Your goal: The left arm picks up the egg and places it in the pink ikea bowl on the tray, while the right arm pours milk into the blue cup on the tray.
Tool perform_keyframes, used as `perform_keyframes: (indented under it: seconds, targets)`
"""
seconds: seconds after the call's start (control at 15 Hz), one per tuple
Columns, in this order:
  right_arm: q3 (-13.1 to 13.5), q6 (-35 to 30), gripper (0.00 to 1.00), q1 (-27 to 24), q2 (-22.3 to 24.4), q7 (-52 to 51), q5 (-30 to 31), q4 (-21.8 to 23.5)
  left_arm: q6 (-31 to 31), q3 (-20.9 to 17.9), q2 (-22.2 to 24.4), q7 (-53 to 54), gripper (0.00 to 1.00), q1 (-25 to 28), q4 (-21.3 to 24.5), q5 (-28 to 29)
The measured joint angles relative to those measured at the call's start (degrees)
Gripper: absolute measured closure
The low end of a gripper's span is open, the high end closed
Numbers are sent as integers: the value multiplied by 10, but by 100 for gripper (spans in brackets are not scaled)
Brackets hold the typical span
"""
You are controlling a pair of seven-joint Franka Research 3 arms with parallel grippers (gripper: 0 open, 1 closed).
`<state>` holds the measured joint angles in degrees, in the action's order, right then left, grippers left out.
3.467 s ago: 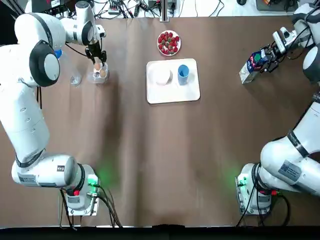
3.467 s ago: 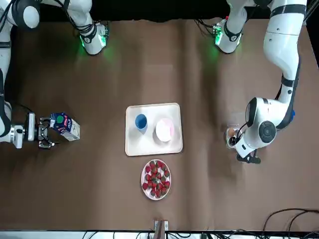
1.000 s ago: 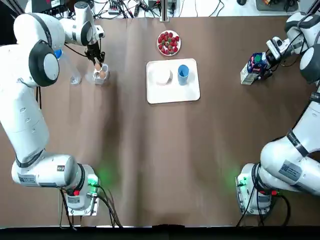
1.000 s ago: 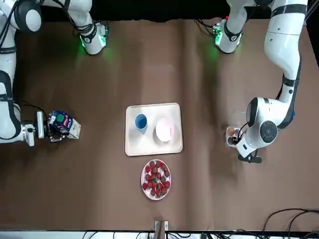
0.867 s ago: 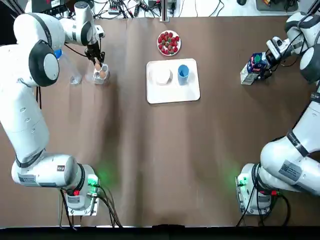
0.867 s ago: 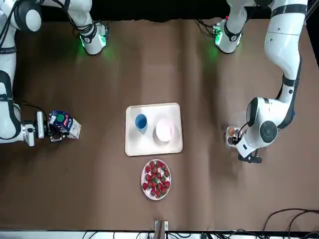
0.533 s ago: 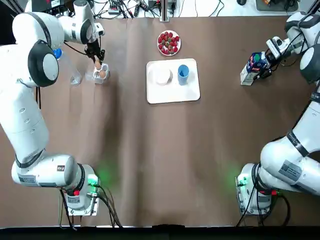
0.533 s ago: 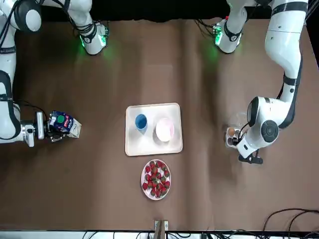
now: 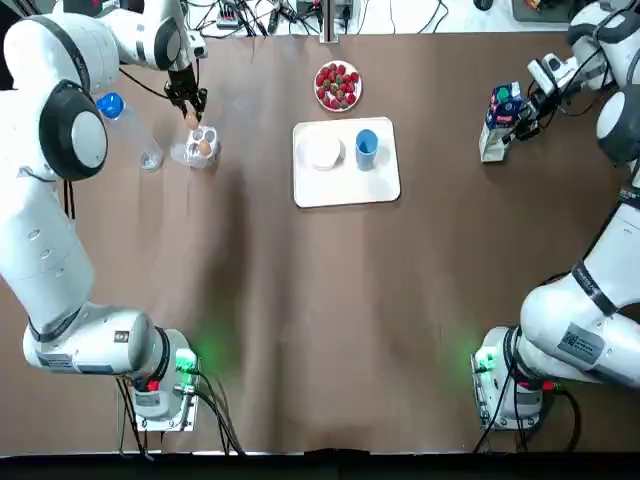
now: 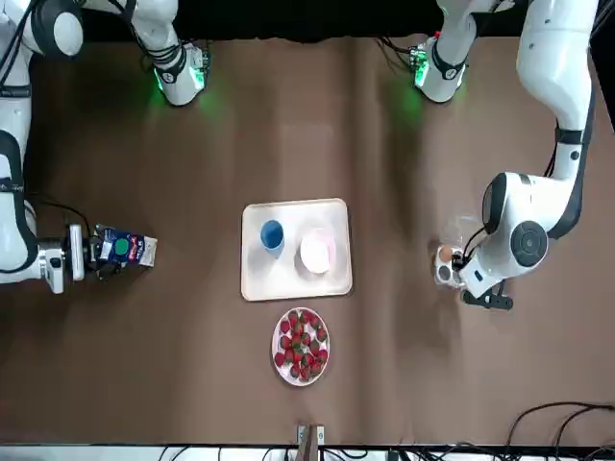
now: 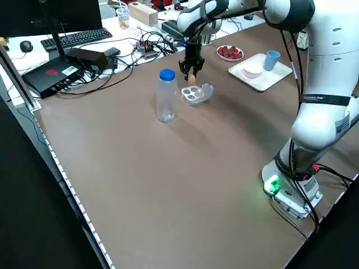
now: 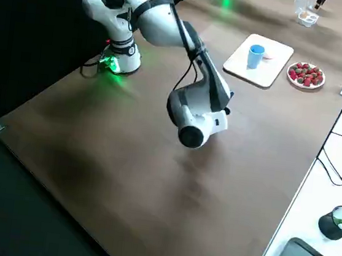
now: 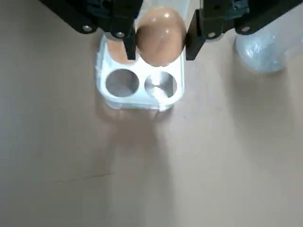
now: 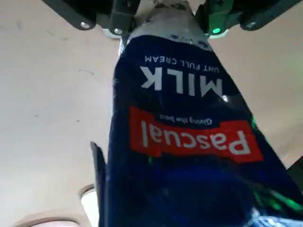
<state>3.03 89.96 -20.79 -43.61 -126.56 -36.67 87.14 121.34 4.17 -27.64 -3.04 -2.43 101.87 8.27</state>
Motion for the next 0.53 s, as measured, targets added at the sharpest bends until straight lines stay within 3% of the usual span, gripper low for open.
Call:
perform_keyframes:
  seconds: [0.2, 0.27, 0.53]
  targets:
    - [0, -10, 49, 17, 28, 42, 27, -10, -9, 28, 22, -47, 53, 0, 0, 0]
    - [0, -10, 50, 34, 51, 82, 47, -12, -11, 59, 26, -110, 53, -3, 0, 0]
    - [0, -10, 50, 72, 93, 145, 84, -14, -11, 123, 25, -249, 53, -19, 2, 0]
